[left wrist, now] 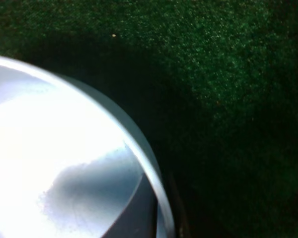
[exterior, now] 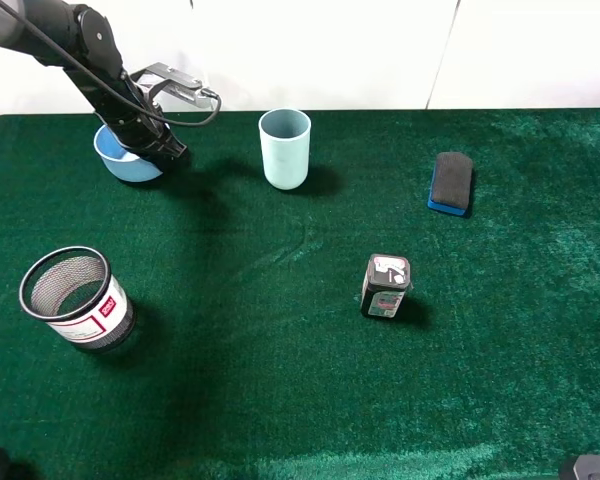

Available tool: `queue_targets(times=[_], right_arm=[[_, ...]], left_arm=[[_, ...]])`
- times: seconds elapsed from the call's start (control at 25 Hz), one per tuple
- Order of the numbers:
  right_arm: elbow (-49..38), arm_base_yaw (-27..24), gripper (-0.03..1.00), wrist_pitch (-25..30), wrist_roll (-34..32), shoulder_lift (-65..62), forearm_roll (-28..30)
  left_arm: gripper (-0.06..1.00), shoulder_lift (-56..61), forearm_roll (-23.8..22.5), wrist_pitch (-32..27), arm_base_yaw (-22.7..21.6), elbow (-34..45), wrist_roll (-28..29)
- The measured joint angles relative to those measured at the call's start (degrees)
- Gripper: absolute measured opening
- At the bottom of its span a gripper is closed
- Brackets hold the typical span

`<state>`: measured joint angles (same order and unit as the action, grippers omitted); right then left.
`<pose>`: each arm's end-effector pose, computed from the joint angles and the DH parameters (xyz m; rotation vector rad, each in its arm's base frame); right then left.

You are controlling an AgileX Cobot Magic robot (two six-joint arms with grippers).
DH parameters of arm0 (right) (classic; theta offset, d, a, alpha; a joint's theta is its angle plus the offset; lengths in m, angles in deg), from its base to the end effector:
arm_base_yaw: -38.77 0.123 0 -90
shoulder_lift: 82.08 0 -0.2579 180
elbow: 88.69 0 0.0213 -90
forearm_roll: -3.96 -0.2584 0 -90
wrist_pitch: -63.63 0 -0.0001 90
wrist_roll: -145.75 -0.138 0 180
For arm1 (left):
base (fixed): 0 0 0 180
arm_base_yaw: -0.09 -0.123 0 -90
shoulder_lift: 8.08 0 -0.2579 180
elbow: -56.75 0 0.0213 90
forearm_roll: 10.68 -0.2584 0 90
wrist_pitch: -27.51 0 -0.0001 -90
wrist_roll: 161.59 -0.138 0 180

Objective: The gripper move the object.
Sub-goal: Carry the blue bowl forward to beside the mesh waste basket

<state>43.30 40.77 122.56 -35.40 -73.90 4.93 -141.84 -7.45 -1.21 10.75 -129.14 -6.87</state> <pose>0.0725 0.0005 0.2625 -0.0144 2.0091 0.0150 0.4418 -0.0870 0.0409 0.7856 2.6163 0.0214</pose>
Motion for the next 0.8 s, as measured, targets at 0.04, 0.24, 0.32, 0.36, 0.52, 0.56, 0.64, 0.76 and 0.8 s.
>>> queue_targets(times=[0.04,0.24,0.32,0.36,0.52,0.56,0.64,0.76,0.8], right_arm=[[0.00,0.00,0.69,0.00,0.00,0.00,0.00],[0.00,0.00,0.69,0.00,0.00,0.00,0.00],[0.00,0.00,0.69,0.00,0.00,0.00,0.00],[0.00,0.00,0.69,0.00,0.00,0.00,0.00],[0.00,0.00,0.69,0.00,0.00,0.00,0.00],[0.00,0.00,0.69,0.00,0.00,0.00,0.00],[0.00,0.00,0.69,0.00,0.00,0.00,0.00],[0.00,0.00,0.69,0.00,0.00,0.00,0.00],[0.00,0.00,0.69,0.00,0.00,0.00,0.00]], left_arm=[[0.04,0.24,-0.12,-0.37,0.00,0.00,0.00],[0.04,2.53,-0.17,-3.26,0.00,-1.15,0.00],[0.04,3.46,-0.17,-4.08,0.00,-1.31,0.00],[0.04,4.02,-0.17,-4.49,0.00,-1.31,0.13],[0.04,6.30,-0.17,-6.60,0.00,-1.31,1.10],[0.04,6.83,-0.17,-7.18,0.00,-1.31,1.24],[0.04,7.96,-0.17,-8.56,0.00,-1.31,1.54],[0.04,9.29,-0.17,-11.00,0.00,-1.31,2.99],[0.04,9.86,-0.17,-11.84,0.00,-1.31,3.54]])
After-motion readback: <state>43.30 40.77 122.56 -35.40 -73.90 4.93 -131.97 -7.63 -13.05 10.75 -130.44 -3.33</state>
